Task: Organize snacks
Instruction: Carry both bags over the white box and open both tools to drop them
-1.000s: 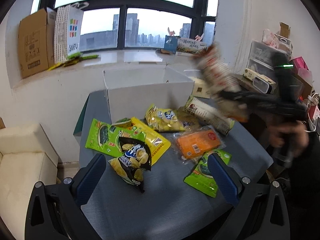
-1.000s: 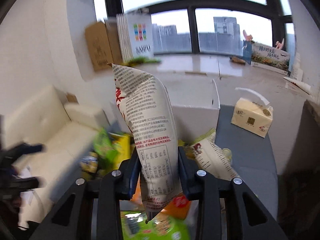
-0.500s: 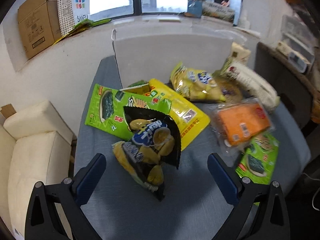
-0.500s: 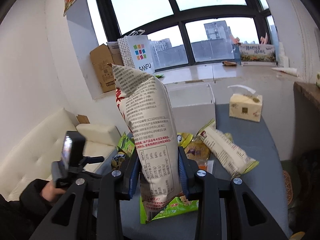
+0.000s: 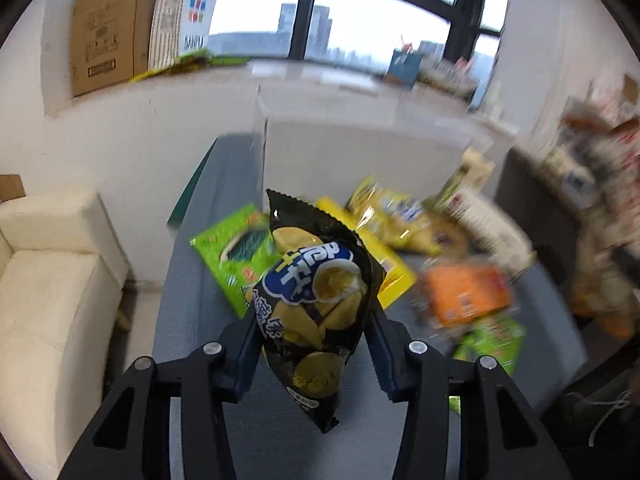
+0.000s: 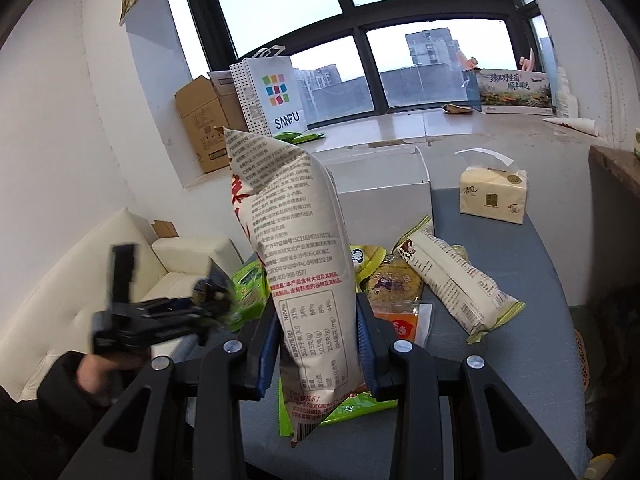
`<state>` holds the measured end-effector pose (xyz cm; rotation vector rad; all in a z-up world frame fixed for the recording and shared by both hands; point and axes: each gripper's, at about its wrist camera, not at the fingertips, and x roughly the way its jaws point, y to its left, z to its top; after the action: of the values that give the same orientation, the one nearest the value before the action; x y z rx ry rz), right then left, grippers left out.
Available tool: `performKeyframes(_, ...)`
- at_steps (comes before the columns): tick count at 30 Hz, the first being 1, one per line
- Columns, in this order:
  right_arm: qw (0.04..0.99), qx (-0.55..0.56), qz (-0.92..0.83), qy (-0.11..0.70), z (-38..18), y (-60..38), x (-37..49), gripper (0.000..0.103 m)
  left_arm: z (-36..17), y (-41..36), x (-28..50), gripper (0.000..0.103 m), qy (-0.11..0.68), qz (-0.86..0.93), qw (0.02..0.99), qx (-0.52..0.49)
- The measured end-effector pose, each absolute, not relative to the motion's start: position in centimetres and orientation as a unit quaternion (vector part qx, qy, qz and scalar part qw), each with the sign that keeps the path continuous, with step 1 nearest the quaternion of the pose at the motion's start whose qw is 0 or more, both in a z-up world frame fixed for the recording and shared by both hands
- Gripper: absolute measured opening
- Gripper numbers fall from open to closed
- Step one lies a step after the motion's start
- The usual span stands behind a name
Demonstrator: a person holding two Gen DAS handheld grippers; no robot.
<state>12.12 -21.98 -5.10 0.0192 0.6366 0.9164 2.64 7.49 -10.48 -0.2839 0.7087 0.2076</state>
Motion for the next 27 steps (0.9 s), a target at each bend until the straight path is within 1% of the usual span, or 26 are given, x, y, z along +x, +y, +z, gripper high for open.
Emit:
performKeyframes(6,0.837,0.024,0.441,0.322,-5.4,-20.5,14.0,0.038,-5.5,8.1,1.5,0.052,0.285,0.058,0.944,-0.156)
performKeyframes(9,0.818,0.066,0.458,0.341,-4.6,-19.3,17.0,0.038,-3.2,8.7,4.0,0.052,0.260,0.047,0.952,-0.154)
performKeyframes(13,0.828,0.072,0.443,0.336,-2.6,-16.5,21.9,0.038,-0.8,10.2,9.1,0.052,0.243,0.051,0.959,-0.140)
performKeyframes(16,0.821,0.092,0.442,0.350,-1.2,-14.0,26.8,0.038,0.6,12.1,13.4,0.052,0.241,0.051,0.960,-0.136)
performKeyframes(22,0.828,0.071,0.402,0.383,-0.7,-8.8,35.2,0.038,0.8,14.5,20.8,0.052,0.259,0.028,0.957,-0.131)
performKeyframes(27,0.822,0.078,0.370,0.426,-2.2,-7.3,39.6,0.038,-1.5,16.2,24.4,0.052,0.294,0.033,0.942,-0.159)
